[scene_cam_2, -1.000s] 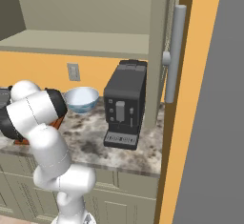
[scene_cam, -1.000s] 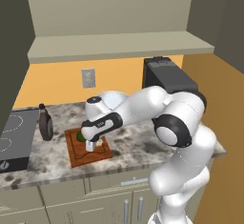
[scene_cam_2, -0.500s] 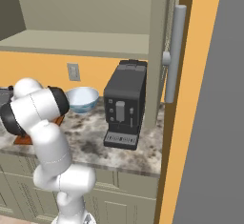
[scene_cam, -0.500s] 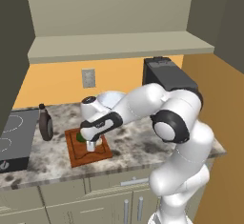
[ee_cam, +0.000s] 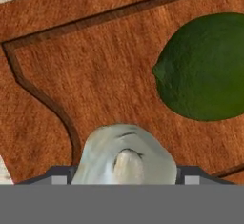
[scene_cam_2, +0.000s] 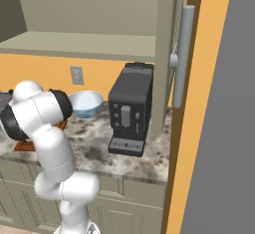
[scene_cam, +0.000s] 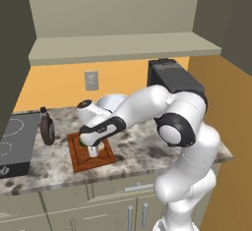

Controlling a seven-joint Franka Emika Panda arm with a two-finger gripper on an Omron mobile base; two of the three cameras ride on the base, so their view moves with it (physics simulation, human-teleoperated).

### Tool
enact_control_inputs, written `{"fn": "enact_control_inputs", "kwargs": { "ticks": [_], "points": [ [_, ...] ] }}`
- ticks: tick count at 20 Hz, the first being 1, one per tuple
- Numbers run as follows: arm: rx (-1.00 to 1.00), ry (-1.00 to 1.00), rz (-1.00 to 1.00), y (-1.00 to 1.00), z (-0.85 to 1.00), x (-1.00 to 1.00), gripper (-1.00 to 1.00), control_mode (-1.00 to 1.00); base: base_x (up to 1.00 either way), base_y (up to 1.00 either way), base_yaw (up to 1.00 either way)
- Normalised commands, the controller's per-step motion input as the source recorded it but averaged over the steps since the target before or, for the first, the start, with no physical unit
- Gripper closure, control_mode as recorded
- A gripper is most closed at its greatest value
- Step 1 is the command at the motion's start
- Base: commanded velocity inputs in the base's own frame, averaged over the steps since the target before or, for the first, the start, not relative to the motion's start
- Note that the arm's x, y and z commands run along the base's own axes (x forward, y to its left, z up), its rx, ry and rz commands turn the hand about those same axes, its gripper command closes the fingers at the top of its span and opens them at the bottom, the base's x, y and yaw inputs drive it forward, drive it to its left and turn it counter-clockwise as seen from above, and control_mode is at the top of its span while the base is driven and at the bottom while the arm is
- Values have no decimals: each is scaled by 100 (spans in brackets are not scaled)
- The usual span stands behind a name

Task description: Open the cabinet. Place the bowl and condiment on the counter. Then place the lime and garlic on the cutting board.

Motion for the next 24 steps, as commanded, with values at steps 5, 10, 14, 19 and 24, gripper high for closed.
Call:
{"fn": "enact_control_inputs", "kwargs": {
  "ticks": [5, 10, 14, 19, 24],
  "points": [
    [0, 0, 10, -4, 22, -43, -100, -100, 0, 0, 0],
    [0, -3, 5, -34, 53, -27, -100, -100, 0, 0, 0],
    [0, -14, 1, -43, 98, -21, -100, -100, 0, 0, 0],
    [0, -18, 0, -37, 99, -54, -100, -100, 0, 0, 0],
    [0, -28, 0, -36, 77, -62, -100, -100, 0, 0, 0]
  ]
}}
